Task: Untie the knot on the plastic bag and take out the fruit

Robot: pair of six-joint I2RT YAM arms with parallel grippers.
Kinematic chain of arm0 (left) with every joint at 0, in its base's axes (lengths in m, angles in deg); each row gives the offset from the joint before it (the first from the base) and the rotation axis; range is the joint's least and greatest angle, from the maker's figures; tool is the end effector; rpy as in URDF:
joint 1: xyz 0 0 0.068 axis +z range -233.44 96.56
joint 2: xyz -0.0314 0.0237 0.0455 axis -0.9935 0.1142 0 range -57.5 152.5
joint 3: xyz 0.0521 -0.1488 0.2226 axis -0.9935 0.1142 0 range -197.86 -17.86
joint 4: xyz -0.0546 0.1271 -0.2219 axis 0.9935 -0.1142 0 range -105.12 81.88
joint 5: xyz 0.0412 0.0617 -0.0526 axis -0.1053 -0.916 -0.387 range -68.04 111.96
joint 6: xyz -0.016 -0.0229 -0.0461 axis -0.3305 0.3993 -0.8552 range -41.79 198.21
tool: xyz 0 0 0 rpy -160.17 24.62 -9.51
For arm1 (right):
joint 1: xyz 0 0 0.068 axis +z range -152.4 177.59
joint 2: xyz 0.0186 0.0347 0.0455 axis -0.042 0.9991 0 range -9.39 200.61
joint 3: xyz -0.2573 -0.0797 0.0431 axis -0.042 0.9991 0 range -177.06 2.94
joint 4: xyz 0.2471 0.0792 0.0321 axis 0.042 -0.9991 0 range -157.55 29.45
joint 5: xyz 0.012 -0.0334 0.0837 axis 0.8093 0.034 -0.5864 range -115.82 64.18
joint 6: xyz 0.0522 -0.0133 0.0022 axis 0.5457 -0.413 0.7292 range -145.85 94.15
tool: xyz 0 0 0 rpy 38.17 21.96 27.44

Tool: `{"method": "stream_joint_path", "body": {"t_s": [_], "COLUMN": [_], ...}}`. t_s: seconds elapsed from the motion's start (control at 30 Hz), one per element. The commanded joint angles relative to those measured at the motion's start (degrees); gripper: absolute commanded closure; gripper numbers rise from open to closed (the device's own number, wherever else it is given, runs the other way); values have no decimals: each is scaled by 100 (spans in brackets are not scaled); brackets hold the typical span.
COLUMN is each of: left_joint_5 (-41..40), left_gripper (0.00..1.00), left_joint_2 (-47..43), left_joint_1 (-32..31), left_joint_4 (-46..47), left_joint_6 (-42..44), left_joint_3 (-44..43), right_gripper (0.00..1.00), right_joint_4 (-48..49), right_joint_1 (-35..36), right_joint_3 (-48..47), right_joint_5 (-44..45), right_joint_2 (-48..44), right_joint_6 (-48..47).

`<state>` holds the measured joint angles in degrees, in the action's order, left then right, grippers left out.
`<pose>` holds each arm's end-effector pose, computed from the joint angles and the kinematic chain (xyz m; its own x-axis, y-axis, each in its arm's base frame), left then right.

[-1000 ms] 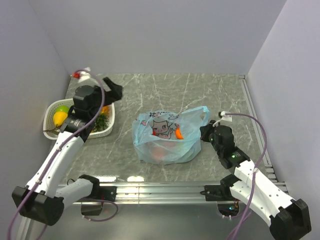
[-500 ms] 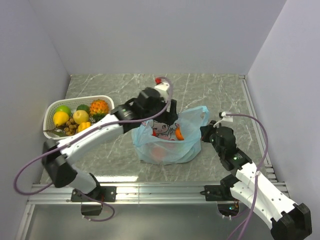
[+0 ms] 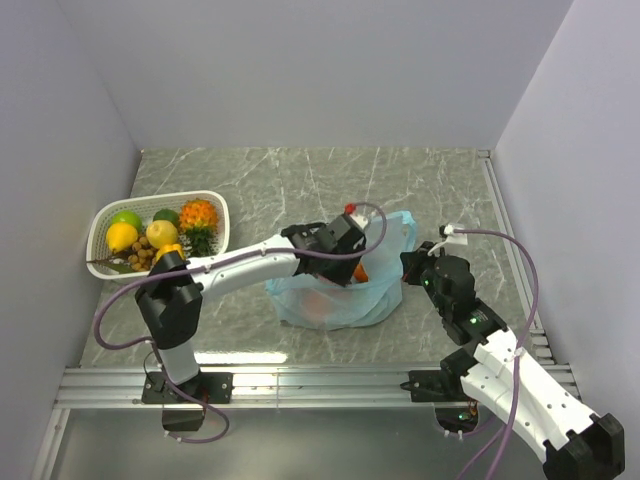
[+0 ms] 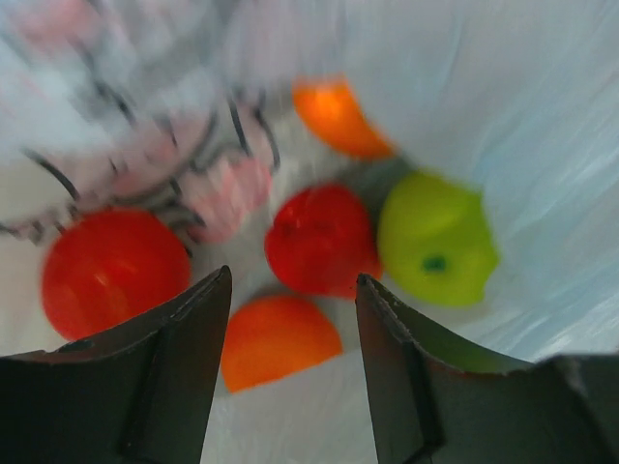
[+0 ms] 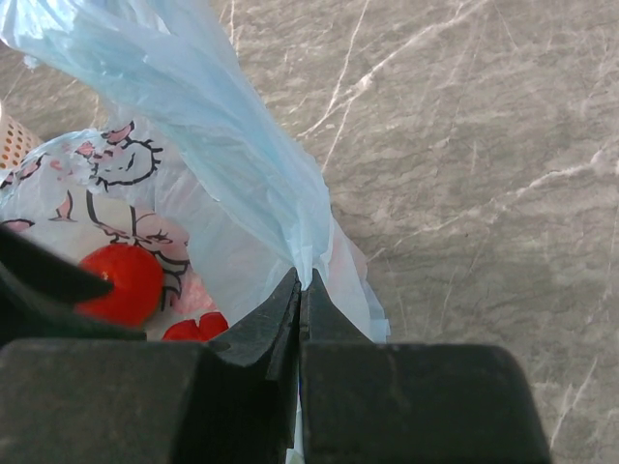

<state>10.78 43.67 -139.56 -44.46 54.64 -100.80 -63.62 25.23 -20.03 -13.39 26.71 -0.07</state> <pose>0.2208 -0.3164 0.2641 -0.7169 0.3640 -0.5946 0.5075 0.8572 -0.0871 0.1484 0.0690 0.2415 -0.3400 0.3013 -0.8908 -0.1355 0.9217 0.3635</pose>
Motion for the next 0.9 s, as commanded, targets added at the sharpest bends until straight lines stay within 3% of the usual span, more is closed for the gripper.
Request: {"method": "stream_joint_path", "body": {"t_s": [0.0,0.33,0.5,0.87], "left_joint_5": [-51,-24,81,-324], "left_gripper": [41,38,30,6], "left_joint_2": [-386,-1072,-1170,-730], "left_joint_1": [-223,-962,-1103,-1296], "left_joint_4": [-198,-32,259,-216], "left_joint_6": [-349,-1246,-1562,-2186], "left_joint_3": [400,1851,2220,2589], "right_gripper": [99,99,98,96], "right_joint_4": [87,78,105,43], "right_joint_1": [58,75,92,180], "right_joint_3": [-165,-139,-130,-112], "right_joint_5": [-3,93,85,102], "right_joint_2": [-15,20,73,73], "right_joint_6": [-64,-20,-3,41]}}
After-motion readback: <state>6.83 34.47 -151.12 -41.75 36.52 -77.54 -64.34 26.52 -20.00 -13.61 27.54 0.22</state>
